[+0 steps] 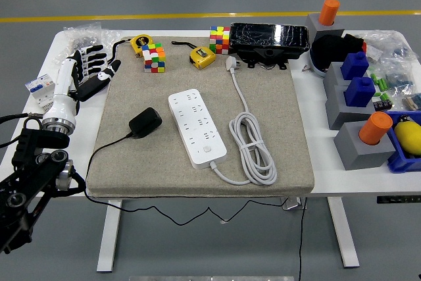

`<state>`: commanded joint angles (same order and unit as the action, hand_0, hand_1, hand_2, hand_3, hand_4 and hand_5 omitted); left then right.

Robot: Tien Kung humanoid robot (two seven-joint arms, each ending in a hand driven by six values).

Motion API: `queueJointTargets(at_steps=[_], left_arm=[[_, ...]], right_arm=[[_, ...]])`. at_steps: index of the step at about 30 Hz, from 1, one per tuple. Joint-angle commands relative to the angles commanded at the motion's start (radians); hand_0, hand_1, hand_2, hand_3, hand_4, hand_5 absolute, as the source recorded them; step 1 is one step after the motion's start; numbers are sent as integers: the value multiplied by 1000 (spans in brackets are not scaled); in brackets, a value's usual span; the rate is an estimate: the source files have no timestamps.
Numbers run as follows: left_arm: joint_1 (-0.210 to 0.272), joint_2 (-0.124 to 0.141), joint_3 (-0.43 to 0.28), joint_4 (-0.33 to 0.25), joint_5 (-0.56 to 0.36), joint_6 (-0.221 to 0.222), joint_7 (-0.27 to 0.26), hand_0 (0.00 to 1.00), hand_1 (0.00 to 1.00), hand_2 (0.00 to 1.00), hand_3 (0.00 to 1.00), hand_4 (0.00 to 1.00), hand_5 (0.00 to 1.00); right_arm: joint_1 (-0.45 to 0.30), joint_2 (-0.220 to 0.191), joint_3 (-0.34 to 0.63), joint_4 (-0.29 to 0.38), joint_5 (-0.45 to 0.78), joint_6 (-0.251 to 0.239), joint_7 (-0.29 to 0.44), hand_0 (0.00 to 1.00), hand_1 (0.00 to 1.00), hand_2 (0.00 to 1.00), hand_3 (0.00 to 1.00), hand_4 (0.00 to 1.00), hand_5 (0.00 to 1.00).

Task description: Put the plug near the board,insert it into the board,press the button,pull the plug out

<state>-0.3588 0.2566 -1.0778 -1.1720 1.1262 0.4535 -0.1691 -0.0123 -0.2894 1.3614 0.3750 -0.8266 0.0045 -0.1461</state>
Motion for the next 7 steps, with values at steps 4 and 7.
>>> queueJointTargets(at_steps=[4, 7], left_arm=[[1, 3, 1, 0, -1, -1, 1, 685, 728, 725, 746, 876, 391], [0, 5, 4, 0, -1, -1, 1, 685, 728, 725, 746, 876, 391]], right_arm=[[4, -1, -3, -2, 1, 0, 0, 532, 632, 608, 540, 884, 413], [7, -1, -10, -4, 3, 1, 0, 532, 632, 608, 540, 884, 413]])
